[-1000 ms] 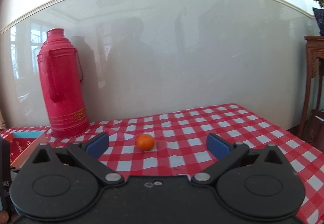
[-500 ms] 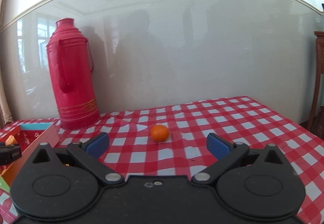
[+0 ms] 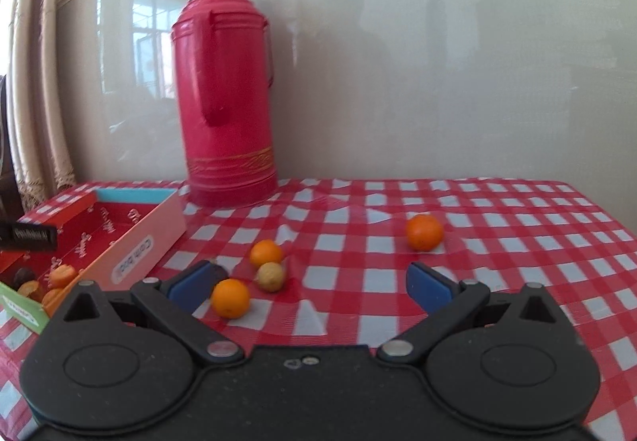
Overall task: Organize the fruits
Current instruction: 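Lower the carrot piece into the box and open the left gripper, then grasp a mandarin orange with the right gripper and lift it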
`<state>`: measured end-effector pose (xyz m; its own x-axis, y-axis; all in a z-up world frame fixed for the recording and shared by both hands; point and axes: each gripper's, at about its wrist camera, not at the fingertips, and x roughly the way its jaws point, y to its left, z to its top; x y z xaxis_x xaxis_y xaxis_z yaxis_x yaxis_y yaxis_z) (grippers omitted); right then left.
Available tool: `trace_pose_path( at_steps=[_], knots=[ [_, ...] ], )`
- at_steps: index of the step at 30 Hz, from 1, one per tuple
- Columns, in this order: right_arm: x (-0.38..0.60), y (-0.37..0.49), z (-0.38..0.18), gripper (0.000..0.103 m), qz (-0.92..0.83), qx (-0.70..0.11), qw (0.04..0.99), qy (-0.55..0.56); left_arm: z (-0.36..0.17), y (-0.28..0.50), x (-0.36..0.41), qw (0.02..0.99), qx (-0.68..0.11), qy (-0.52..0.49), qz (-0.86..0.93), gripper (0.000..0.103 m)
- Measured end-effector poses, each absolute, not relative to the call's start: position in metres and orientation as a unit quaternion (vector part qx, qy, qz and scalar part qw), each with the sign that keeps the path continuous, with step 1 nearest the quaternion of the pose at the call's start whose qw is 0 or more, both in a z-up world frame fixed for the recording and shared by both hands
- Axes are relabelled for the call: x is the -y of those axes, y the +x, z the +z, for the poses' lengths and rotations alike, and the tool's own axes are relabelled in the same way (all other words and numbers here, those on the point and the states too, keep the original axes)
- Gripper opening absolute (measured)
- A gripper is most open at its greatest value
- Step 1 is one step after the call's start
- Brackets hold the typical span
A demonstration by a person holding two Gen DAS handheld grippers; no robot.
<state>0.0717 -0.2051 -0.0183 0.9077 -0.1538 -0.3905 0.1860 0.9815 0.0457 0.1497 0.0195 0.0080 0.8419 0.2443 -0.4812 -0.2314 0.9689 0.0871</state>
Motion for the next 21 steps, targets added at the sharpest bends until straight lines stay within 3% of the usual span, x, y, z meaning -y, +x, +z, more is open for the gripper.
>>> trace_pose_path(
  at_steps=[3,8,14,17,19,21],
  knots=[
    [0.196,0.087,-0.023,0.097,-0.057,-0.219,0.973,0.052,0.014,0.138,-0.030,0.964,-0.228,0.025,0.137,0.096],
    [0.185,0.108,-0.032,0.087,-0.040,-0.251,0.965,0.067,0.023,0.124,-0.056,0.965,-0.192,0.033,0.173,0.100],
    [0.176,0.126,-0.037,0.081,-0.052,-0.272,0.959,0.065,0.023,0.125,-0.096,0.956,-0.203,0.013,0.213,0.102],
    [0.174,0.135,-0.039,0.065,-0.055,-0.287,0.954,0.071,0.021,0.123,-0.112,0.951,-0.205,0.004,0.233,0.103],
    [0.173,0.143,-0.043,0.049,-0.058,-0.302,0.949,0.071,0.020,0.122,-0.122,0.947,-0.206,-0.001,0.247,0.103],
    [0.171,0.151,-0.046,0.045,-0.062,-0.314,0.945,0.068,0.017,0.121,-0.132,0.943,-0.210,-0.006,0.257,0.103]
  ],
)
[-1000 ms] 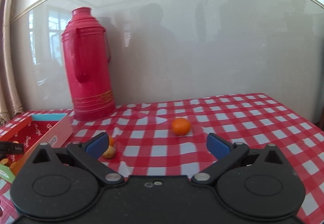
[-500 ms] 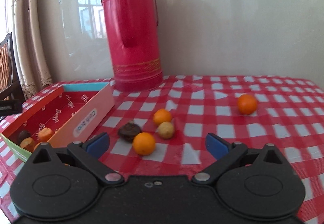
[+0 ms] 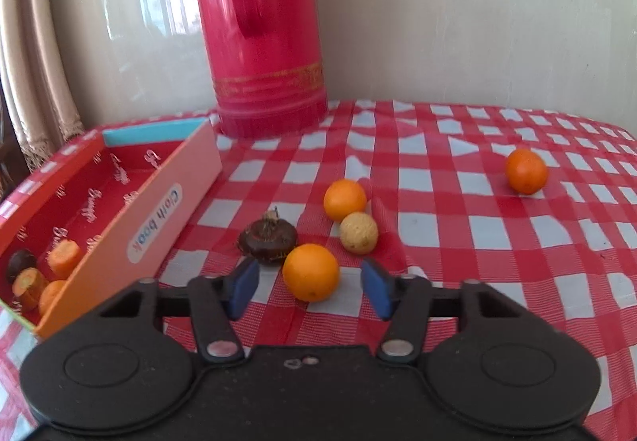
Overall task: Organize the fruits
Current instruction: 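Grasp a mandarin orange with the right gripper and lift it, then open the right gripper over the box to drop the orange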
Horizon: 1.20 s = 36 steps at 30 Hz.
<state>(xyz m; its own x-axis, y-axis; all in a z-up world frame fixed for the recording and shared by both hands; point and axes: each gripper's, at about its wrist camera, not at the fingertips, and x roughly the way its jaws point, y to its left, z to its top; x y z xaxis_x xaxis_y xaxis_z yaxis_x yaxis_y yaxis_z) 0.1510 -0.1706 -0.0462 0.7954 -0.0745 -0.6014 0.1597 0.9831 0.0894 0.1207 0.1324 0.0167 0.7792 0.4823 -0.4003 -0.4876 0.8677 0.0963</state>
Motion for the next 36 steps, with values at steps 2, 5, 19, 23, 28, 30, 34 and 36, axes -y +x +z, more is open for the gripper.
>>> trace_pose_path(
  at_steps=[2,5,19,23,28,30,34,36],
  knots=[
    [0.169,0.156,-0.049,0.034,-0.064,-0.322,0.942,0.067,0.014,0.120,-0.141,0.939,-0.215,-0.009,0.266,0.103],
    [0.164,0.157,-0.051,0.024,-0.067,-0.321,0.943,0.052,0.012,0.119,-0.151,0.936,-0.218,-0.012,0.277,0.103],
    [0.132,0.127,-0.011,0.024,0.015,-0.201,0.979,0.026,-0.005,0.117,-0.217,0.888,-0.258,-0.104,0.365,0.103],
    [0.106,0.128,-0.009,0.024,0.082,-0.197,0.977,-0.003,-0.011,0.116,-0.227,0.881,-0.266,-0.109,0.375,0.103],
    [0.074,0.132,-0.017,0.024,0.117,-0.211,0.969,-0.051,-0.012,0.115,-0.228,0.882,-0.266,-0.102,0.376,0.103],
    [0.065,0.131,-0.019,0.026,0.120,-0.213,0.967,-0.069,-0.010,0.115,-0.229,0.883,-0.265,-0.103,0.373,0.103],
    [0.063,0.125,-0.016,0.036,0.114,-0.203,0.969,-0.078,-0.009,0.116,-0.226,0.884,-0.268,-0.102,0.368,0.103],
    [0.069,0.119,-0.013,0.055,0.106,-0.196,0.973,-0.064,-0.008,0.117,-0.222,0.887,-0.268,-0.100,0.364,0.103]
  ],
)
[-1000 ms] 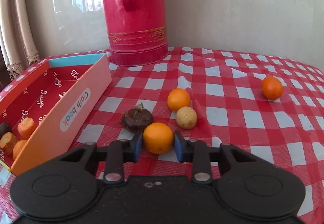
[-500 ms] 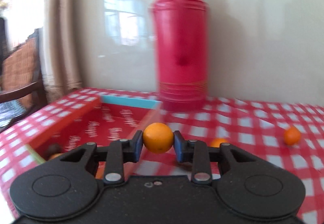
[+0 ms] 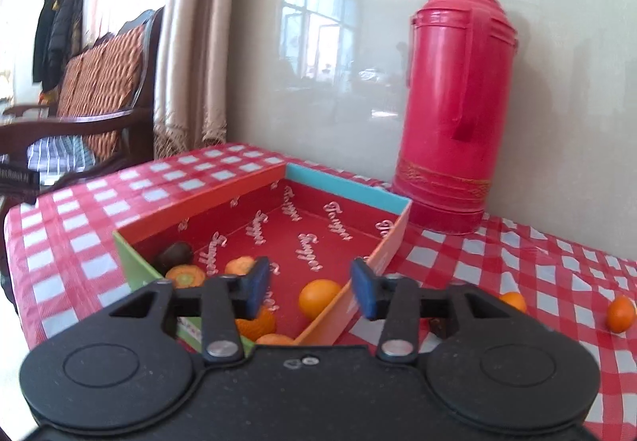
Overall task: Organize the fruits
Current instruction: 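Open the right gripper over the box to drop the orange, then close the left gripper on the dark mangosteen on the table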
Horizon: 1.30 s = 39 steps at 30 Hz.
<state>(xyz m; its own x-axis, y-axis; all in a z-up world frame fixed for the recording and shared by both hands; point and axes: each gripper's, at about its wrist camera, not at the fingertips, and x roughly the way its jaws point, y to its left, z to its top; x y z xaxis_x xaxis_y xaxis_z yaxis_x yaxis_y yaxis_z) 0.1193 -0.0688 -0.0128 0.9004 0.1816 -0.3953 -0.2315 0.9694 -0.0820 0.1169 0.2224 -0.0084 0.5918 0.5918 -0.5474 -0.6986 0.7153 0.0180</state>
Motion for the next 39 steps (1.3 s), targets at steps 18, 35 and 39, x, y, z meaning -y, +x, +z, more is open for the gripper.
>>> trace_pose_path(
  at_steps=[18,35,39],
  knots=[
    [0.170,0.104,-0.002,0.097,-0.130,-0.196,0.972,0.003,0.022,0.112,-0.087,0.966,-0.195,0.025,0.169,0.103],
    [0.259,0.055,-0.005,0.097,-0.298,-0.172,0.939,0.026,0.011,0.092,0.077,0.969,-0.170,0.138,-0.111,0.103],
    [0.274,0.045,-0.005,0.097,-0.312,-0.168,0.935,0.030,0.002,0.105,0.097,0.962,-0.192,0.145,-0.130,0.103]
  ],
)
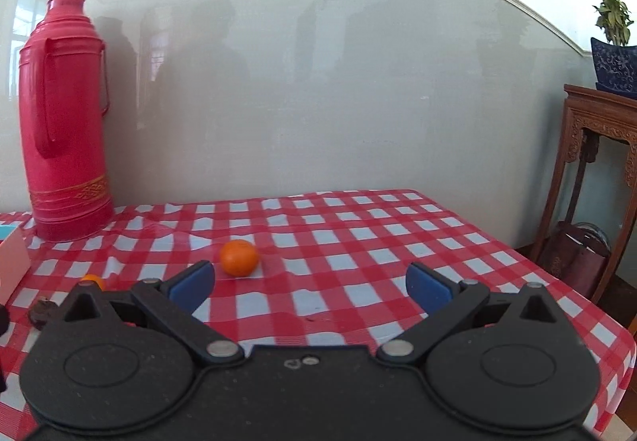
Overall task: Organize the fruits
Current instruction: 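Close the left gripper on the dark mangosteen on the table, then carry the mangosteen over the box and open the left gripper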
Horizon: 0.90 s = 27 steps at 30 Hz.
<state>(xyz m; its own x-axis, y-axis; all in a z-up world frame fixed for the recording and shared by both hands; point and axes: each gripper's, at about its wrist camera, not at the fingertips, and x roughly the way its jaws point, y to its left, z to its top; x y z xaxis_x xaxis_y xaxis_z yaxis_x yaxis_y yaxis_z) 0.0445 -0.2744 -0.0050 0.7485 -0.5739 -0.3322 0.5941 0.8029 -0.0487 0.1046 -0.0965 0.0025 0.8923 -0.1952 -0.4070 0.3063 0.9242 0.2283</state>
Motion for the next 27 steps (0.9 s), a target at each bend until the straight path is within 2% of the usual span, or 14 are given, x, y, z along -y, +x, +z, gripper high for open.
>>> trace_pose_path(
  at_steps=[12,13,15,17,20,21,22,23,24,27],
  knots=[
    [0.303,0.023,0.002,0.097,-0.338,-0.143,0.929,0.056,-0.023,0.169,0.115,0.943,-0.289,0.077,-0.149,0.102],
    [0.305,0.022,0.003,0.097,-0.339,-0.140,0.928,0.059,-0.025,0.173,0.116,0.942,-0.293,0.075,-0.149,0.098],
    [0.309,0.020,0.003,0.097,-0.340,-0.140,0.928,0.066,-0.029,0.180,0.118,0.936,-0.307,0.075,-0.157,0.076],
    [0.313,0.018,0.003,0.097,-0.339,-0.142,0.927,0.075,-0.035,0.186,0.121,0.930,-0.323,0.075,-0.158,0.065],
    [0.317,0.018,0.001,0.097,-0.335,-0.147,0.927,0.083,-0.039,0.189,0.124,0.928,-0.327,0.076,-0.159,0.065],
    [0.317,0.018,0.001,0.097,-0.333,-0.148,0.927,0.085,-0.039,0.189,0.125,0.929,-0.325,0.079,-0.160,0.062],
    [0.318,0.017,0.000,0.097,-0.332,-0.148,0.928,0.086,-0.040,0.189,0.127,0.929,-0.323,0.085,-0.158,0.057],
    [0.318,0.017,0.000,0.097,-0.331,-0.147,0.928,0.087,-0.041,0.189,0.128,0.930,-0.322,0.090,-0.154,0.044],
    [0.318,0.018,0.000,0.097,-0.330,-0.148,0.928,0.088,-0.040,0.190,0.129,0.930,-0.322,0.091,-0.153,0.041],
    [0.319,0.018,-0.001,0.097,-0.328,-0.150,0.928,0.090,-0.039,0.191,0.124,0.930,-0.325,0.076,-0.153,0.041]
  ],
)
